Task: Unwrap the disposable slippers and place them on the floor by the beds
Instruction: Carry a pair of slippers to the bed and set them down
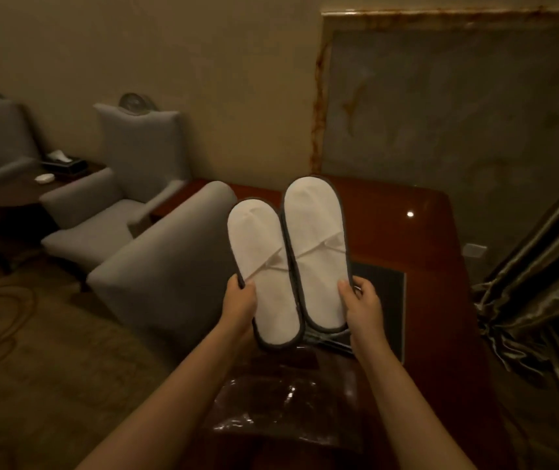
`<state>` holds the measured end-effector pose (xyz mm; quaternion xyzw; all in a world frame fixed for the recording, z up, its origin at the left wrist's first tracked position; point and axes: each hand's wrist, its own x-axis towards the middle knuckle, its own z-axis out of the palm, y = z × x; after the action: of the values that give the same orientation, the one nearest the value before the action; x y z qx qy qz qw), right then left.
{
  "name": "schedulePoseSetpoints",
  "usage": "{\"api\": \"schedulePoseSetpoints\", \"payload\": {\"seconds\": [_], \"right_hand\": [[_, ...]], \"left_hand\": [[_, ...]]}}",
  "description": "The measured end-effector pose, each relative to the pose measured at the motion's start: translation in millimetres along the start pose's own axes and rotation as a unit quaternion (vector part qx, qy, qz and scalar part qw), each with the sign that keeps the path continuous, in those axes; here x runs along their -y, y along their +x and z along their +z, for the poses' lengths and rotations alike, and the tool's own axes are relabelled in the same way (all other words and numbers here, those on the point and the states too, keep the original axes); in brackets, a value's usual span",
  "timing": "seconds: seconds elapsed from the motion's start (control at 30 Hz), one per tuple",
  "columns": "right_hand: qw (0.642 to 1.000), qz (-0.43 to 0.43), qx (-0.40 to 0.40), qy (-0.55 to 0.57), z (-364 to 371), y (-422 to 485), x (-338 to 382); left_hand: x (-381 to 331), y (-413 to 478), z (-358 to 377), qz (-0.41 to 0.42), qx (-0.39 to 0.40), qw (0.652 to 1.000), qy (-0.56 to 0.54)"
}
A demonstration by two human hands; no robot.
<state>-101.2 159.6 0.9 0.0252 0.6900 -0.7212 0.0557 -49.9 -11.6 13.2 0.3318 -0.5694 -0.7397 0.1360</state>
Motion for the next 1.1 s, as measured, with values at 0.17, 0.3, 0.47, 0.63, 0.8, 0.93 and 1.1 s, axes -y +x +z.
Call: {"api": "schedulePoseSetpoints", "payload": {"seconds": [0.17,0.3,0.47,0.63,0.8,0.93,1.1], "right_hand": [[0.991,-0.001,0.133,-0.006,85,-28,6],[0.979,-0.005,0.205,-0.012,168,-60,5],[0.96,-0.01,0.274,-0.047,273,-110,-7],[0.94,0.03,0.325,-0.103,382,-163,-28],[0.928,0.03,0.348,-0.132,478,-213,-55],[0.906,0.045,0.388,-0.162,536,-236,-71],[0.88,0.065,0.428,-0.196,611,-241,-81]], "left_hand": [[-25,5,-96,0.034,-0.068,0.997,-0.005],[-42,2,-187,0.049,-0.121,0.99,-0.049],[-55,1,-309,0.05,-0.165,0.983,-0.071],[-61,0,-431,0.045,-0.224,0.97,-0.082],[-58,1,-536,0.041,-0.286,0.953,-0.089],[-55,4,-592,0.036,-0.317,0.94,-0.119],[-49,32,-653,0.023,-0.358,0.921,-0.15]]}}
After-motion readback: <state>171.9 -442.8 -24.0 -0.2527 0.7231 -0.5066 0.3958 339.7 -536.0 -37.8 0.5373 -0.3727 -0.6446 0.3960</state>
